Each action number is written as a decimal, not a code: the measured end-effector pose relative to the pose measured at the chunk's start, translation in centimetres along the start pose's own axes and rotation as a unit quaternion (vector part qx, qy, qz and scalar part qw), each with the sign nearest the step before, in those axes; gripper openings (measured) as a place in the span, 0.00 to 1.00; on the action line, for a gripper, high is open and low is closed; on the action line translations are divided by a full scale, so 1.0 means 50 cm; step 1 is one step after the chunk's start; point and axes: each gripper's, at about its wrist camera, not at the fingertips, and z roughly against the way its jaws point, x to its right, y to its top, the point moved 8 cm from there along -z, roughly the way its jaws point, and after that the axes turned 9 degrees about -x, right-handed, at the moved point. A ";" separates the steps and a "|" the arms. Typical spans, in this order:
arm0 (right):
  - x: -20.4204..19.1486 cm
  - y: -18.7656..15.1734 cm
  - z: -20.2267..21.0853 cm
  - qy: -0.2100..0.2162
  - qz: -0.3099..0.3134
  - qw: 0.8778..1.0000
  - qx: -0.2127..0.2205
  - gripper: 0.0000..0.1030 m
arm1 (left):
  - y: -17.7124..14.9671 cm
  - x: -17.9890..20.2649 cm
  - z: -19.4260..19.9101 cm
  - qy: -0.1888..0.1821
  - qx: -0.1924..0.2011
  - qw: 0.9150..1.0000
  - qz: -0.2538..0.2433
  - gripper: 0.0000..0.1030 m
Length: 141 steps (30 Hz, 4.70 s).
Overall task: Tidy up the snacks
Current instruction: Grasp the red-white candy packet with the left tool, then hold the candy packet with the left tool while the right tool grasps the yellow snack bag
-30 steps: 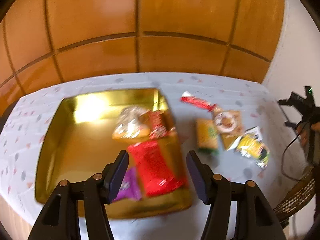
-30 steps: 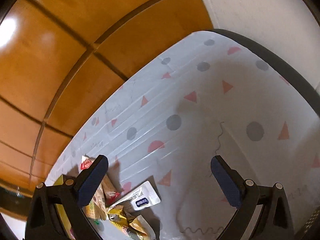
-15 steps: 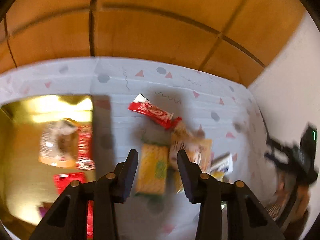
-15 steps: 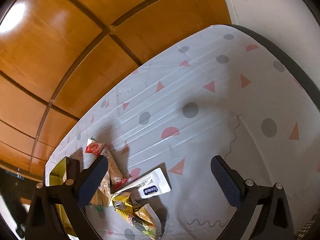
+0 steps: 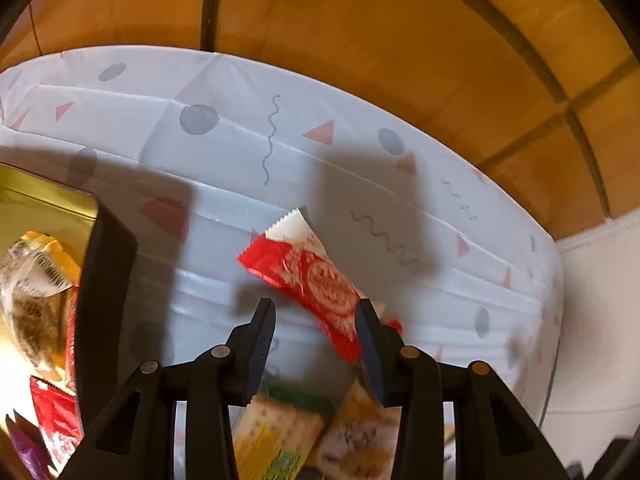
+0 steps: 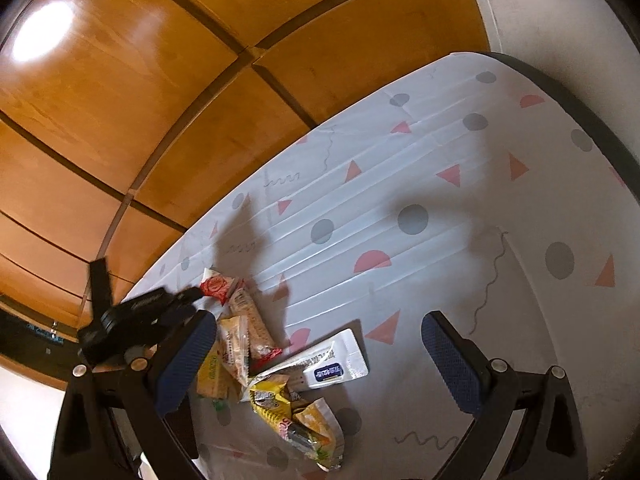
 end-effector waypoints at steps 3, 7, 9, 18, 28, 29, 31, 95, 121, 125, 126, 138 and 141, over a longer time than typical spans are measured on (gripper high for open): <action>-0.005 -0.003 -0.003 0.005 0.004 1.000 -0.006 1.00 | 0.010 0.006 -0.017 0.009 0.001 1.000 0.000 0.42; -0.012 -0.008 -0.006 0.006 0.010 1.000 -0.011 1.00 | 0.024 0.023 -0.034 0.019 0.000 1.000 -0.008 0.43; -0.013 -0.010 -0.007 0.004 0.012 1.000 -0.012 1.00 | 0.029 0.035 -0.040 0.031 0.003 0.999 -0.023 0.45; -0.009 -0.010 -0.011 -0.003 0.009 1.000 -0.018 1.00 | 0.019 0.063 -0.049 0.116 0.026 0.977 -0.175 0.30; 0.018 -0.001 -0.008 -0.021 -0.013 1.000 -0.011 1.00 | -0.039 0.063 0.087 0.074 0.089 0.972 -0.207 0.29; 0.021 -0.001 -0.009 -0.025 -0.015 1.000 -0.011 1.00 | -0.057 0.064 0.110 0.062 0.095 0.970 -0.214 0.29; 0.026 -0.001 -0.012 -0.032 -0.017 0.999 -0.015 1.00 | -0.087 0.067 0.138 0.047 0.104 0.967 -0.230 0.29; -0.323 -0.163 -0.317 -0.250 0.512 0.805 -0.163 0.06 | -0.530 -0.067 0.058 -0.069 0.059 0.941 -0.325 0.30; -0.066 -0.179 -0.221 -0.217 0.313 0.902 -0.205 0.41 | -0.534 -0.068 0.063 -0.068 0.058 0.944 -0.317 0.30; -0.076 -0.220 -0.209 -0.214 0.325 0.894 -0.222 0.46 | -0.531 -0.067 0.062 -0.071 0.055 0.945 -0.314 0.30; -0.077 -0.229 -0.206 -0.216 0.327 0.892 -0.224 0.47 | -0.531 -0.067 0.062 -0.072 0.056 0.945 -0.314 0.30; -0.129 -0.280 -0.082 -0.124 0.252 0.951 -0.130 0.75 | -0.534 -0.065 0.062 -0.067 0.060 0.943 -0.319 0.29; -0.144 -0.295 -0.106 -0.132 0.269 0.946 -0.120 0.72 | -0.536 -0.067 0.069 -0.068 0.062 0.945 -0.313 0.29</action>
